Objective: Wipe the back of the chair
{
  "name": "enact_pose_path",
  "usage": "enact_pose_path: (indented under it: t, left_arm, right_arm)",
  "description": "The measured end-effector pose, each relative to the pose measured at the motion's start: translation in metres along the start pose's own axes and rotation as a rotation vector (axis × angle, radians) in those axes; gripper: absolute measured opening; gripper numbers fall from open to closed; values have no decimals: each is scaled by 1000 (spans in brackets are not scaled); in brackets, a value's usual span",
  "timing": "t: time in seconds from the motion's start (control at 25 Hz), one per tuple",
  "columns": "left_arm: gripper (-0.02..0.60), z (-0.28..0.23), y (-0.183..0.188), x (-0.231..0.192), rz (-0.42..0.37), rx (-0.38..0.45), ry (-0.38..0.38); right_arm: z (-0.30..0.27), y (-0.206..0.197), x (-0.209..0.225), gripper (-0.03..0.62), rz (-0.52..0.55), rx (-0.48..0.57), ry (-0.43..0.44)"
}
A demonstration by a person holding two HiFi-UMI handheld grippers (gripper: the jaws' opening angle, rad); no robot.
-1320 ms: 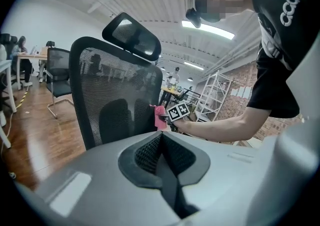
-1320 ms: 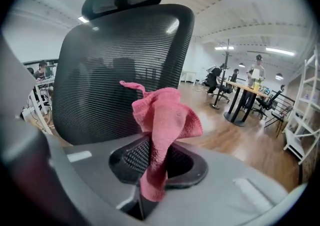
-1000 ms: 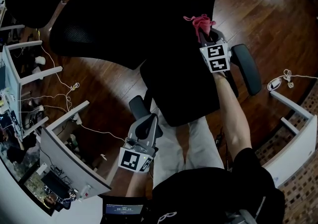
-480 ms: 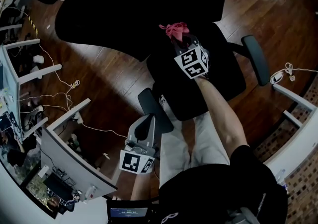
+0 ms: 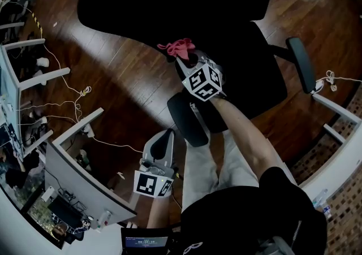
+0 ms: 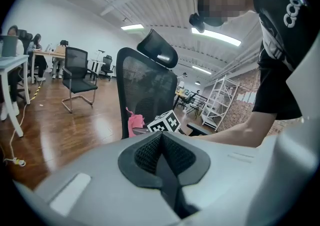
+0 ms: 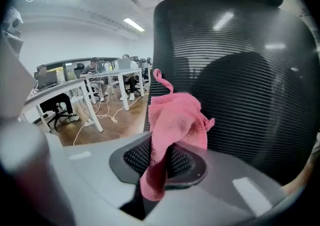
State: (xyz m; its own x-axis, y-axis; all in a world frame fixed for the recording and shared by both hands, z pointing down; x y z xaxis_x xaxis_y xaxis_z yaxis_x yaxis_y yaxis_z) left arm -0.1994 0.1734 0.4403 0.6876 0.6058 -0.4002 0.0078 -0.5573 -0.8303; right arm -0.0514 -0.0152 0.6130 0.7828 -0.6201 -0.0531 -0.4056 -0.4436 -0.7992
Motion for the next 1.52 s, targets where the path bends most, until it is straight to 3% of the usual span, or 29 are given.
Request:
enact_pose_path:
  t: [0.24, 0.44, 0.64, 1.08, 1.36, 1.52]
  left_arm:
    - [-12, 3, -1, -5, 2, -14, -9]
    - [-12, -9, 1, 2, -2, -21, -22]
    - [-12, -30, 5, 15, -3, -30, -31]
    - [-12, -91, 18, 55, -14, -31, -52]
    - [-12, -123, 26, 77, -23, -28, -61]
    - [-12, -136, 31, 88, -28, -23, -78]
  right_arm:
    - [-9, 9, -36, 51, 75, 20, 104]
    - [-5, -1, -23, 51, 91, 17, 110]
    - [9, -24, 36, 51, 62, -10, 39]
    - [68, -77, 214, 51, -104, -42, -212]
    - [101, -94, 271, 51, -172, -42, -297]
    - [114, -100, 293, 51, -272, -20, -329]
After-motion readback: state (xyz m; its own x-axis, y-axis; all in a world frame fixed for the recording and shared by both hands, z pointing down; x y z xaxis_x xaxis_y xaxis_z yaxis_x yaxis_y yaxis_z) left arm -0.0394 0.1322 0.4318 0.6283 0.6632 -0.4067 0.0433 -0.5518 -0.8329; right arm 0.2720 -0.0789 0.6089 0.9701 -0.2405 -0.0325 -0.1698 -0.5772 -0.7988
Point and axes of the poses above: the fingertips, and each gripper's own axes: z backward along the fingers, x to its right, y out of its top, the point moved 8 cm from there along z, backward along the fingers, and after that the axes turned 6 degrees about -y, right-handed, at the moved point
